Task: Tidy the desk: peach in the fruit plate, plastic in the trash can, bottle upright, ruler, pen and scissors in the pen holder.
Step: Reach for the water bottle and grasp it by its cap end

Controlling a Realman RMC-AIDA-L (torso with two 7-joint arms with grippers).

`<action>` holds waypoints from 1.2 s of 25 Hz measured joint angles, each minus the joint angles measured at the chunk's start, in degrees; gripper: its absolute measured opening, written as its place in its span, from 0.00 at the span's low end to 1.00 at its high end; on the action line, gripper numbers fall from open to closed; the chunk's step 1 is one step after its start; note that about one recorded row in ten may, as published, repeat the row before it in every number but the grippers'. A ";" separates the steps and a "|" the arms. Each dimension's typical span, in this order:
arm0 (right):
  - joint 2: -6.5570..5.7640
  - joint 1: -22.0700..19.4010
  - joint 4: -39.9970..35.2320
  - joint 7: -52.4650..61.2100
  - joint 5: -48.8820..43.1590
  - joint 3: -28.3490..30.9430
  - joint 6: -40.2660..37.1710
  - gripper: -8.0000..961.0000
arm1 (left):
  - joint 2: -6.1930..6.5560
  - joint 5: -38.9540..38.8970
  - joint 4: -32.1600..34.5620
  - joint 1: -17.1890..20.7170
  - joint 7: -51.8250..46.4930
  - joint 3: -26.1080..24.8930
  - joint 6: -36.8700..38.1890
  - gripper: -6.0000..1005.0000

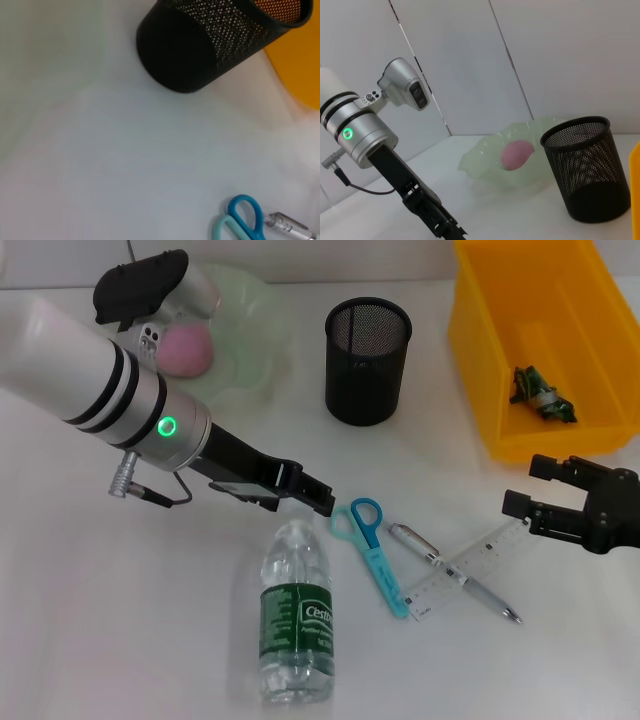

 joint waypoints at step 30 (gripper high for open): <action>0.00 0.09 0.00 0.13 -0.10 -0.15 0.36 0.86 | -0.09 -4.65 -0.07 -0.82 5.98 9.74 -5.11 0.52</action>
